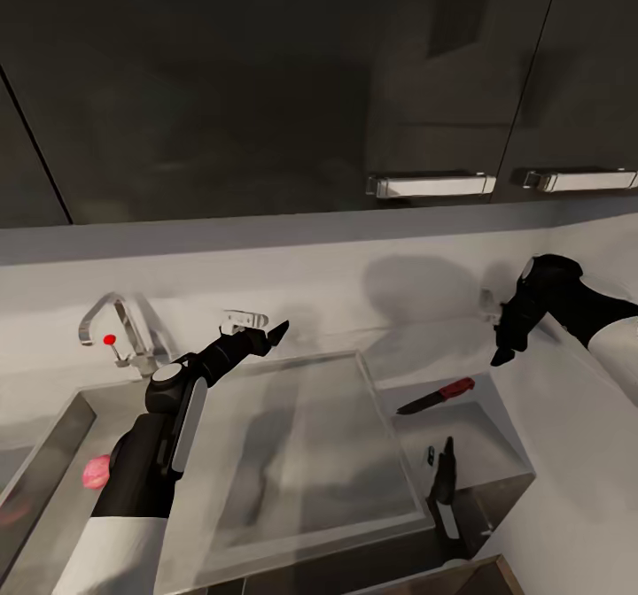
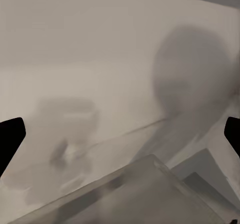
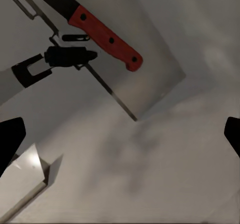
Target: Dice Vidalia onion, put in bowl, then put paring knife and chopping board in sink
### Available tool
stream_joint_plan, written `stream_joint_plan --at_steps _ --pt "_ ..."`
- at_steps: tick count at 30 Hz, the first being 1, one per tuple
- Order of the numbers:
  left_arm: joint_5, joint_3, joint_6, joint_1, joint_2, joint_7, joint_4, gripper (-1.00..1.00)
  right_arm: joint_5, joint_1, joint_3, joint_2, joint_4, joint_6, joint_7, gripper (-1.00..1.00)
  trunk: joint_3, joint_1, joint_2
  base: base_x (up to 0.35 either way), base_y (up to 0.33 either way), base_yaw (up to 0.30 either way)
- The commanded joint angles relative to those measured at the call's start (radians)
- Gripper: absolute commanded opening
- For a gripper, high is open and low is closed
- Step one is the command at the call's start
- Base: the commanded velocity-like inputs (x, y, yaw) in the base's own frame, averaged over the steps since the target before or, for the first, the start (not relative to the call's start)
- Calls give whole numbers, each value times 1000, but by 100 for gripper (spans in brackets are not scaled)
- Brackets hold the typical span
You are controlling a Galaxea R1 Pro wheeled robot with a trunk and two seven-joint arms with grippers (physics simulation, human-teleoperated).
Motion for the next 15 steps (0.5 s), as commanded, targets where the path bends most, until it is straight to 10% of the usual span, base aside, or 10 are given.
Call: stream_joint_plan --at_steps 1,15 --pt "2 2 8 -1 -1 -5 -1 100 -1 1 7 -1 -2 10 1 100 -2 1 -2 10 0 0" --pt "1 2 8 -1 -1 -5 -3 100 -1 43 17 -1 0 10 -21 100 -2 1 -2 52 41 0"
